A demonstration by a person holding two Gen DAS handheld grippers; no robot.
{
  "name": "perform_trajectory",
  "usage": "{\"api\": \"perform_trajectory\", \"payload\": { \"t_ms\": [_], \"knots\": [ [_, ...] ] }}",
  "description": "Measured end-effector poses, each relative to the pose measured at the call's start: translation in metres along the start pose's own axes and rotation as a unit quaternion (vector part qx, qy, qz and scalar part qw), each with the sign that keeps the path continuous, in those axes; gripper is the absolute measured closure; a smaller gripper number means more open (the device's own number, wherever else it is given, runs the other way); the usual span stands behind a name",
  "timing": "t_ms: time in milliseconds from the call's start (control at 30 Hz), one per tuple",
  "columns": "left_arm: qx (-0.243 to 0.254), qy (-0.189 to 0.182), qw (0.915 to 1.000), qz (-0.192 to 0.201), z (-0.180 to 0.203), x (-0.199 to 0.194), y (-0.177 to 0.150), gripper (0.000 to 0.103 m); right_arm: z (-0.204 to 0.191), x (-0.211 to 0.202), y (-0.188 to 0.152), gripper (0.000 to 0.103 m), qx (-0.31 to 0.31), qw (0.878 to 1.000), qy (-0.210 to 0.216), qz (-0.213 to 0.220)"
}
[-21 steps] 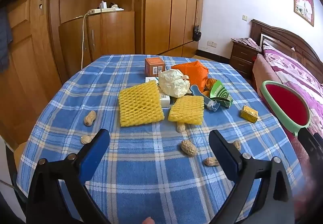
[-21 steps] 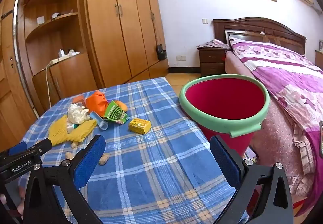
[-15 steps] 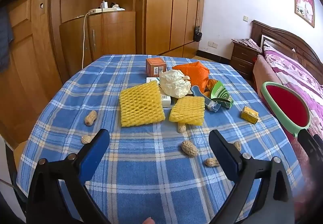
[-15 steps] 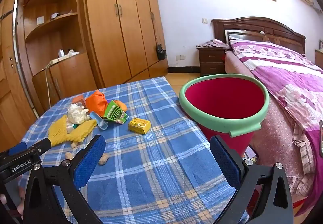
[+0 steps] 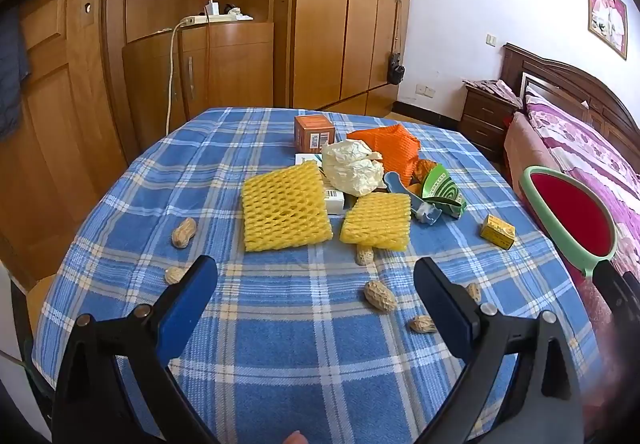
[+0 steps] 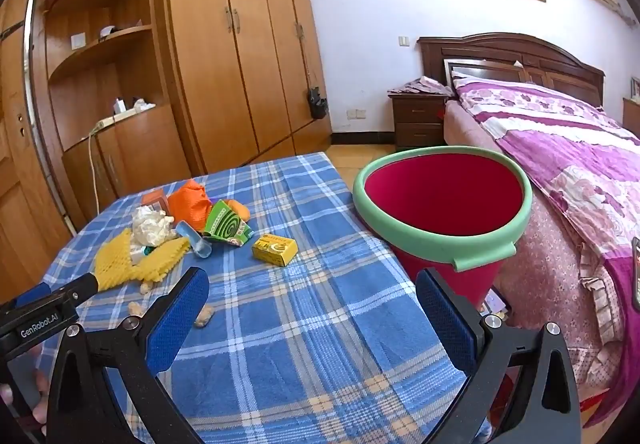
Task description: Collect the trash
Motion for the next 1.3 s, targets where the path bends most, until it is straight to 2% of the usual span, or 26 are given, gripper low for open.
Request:
{"api": "perform_trajectory", "payload": {
  "t_ms": [1300],
  "knots": [
    [-0.007, 0.003, 1.0, -0.004, -0.0057, 0.002, -0.0019, 0.005, 0.0026, 0.0033, -0.0029, 0.0, 0.005, 1.0, -0.005, -0.006]
  ]
}}
Point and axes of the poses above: each gripper's, at about its wrist camera, not at the fingertips, and x roughly the way its jaws point, z to its right, y to its top, the point moved 5 cm from there along x, roughly the way its jaws point, and after that the axes turned 10 degrees about y, right-handed, at the moved point
